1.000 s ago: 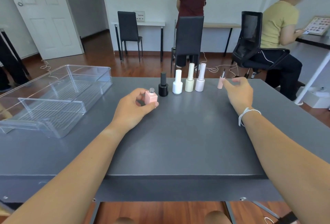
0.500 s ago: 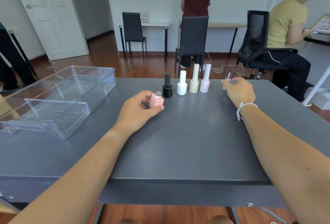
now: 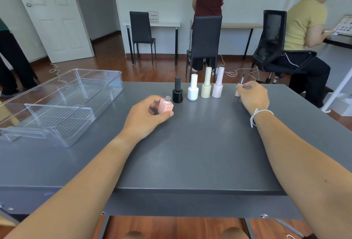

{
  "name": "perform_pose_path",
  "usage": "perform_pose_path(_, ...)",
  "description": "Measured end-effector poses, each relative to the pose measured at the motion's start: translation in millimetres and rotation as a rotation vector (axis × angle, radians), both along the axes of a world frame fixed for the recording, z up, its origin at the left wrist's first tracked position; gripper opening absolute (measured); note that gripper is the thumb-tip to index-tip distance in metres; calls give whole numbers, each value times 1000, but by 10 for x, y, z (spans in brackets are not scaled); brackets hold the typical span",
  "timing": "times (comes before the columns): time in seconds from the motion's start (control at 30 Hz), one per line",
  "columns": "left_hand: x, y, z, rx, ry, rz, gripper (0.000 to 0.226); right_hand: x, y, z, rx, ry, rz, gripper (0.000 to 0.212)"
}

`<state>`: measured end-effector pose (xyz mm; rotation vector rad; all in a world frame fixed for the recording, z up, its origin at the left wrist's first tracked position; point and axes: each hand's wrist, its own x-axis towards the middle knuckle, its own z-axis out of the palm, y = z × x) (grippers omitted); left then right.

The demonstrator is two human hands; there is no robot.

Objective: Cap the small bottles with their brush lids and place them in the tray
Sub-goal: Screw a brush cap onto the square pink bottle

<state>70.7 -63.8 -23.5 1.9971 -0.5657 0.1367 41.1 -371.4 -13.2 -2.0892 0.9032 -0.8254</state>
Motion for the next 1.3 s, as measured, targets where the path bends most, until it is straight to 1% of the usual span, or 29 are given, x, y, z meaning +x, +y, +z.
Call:
perform_pose_path(0.23, -3, -2, 6, -6, -8, 1, 23, -101, 239, -7, 32, -37, 146, 23)
perform_pose_path(0.3, -14, -1, 8, -10, -12, 5, 23, -140, 351, 24, 39, -90, 206, 21)
perform_pose_path(0.4, -27, 8, 5, -14, -20, 9, 24, -221, 570, 113, 52, -239, 305, 12)
perform_pose_path(0.47, -40, 19, 2, -19, -32, 10, 24, -290, 736, 177, 97, -335, 408, 16)
perform_pose_path(0.53, -52, 24, 4, -25, -48, 9, 25, -356, 879, 227, 168, -381, 553, 17)
perform_pose_path(0.6, -59, 23, 12, -25, -61, 7, 25, -407, 991, 250, 211, -359, 712, 11)
perform_pose_path(0.67, -58, 24, 17, -16, -76, 11, 26, -434, 1073, 259, 205, -319, 811, 11)
perform_pose_path(0.8, -44, 22, 9, 4, -105, 36, 31, -448, 1109, 265, 246, -312, 877, 17)
perform_pose_path(0.9, -43, 15, 7, 19, -113, 38, 32, -448, 1116, 242, 212, -254, 917, 18)
perform_pose_path(1.1, -50, 7, 11, 57, -134, 26, 34, -448, 1151, 196, 144, -186, 908, 14)
perform_pose_path(1.3, -54, 13, 2, 85, -145, 4, 35, -425, 1159, 163, 140, -192, 918, 16)
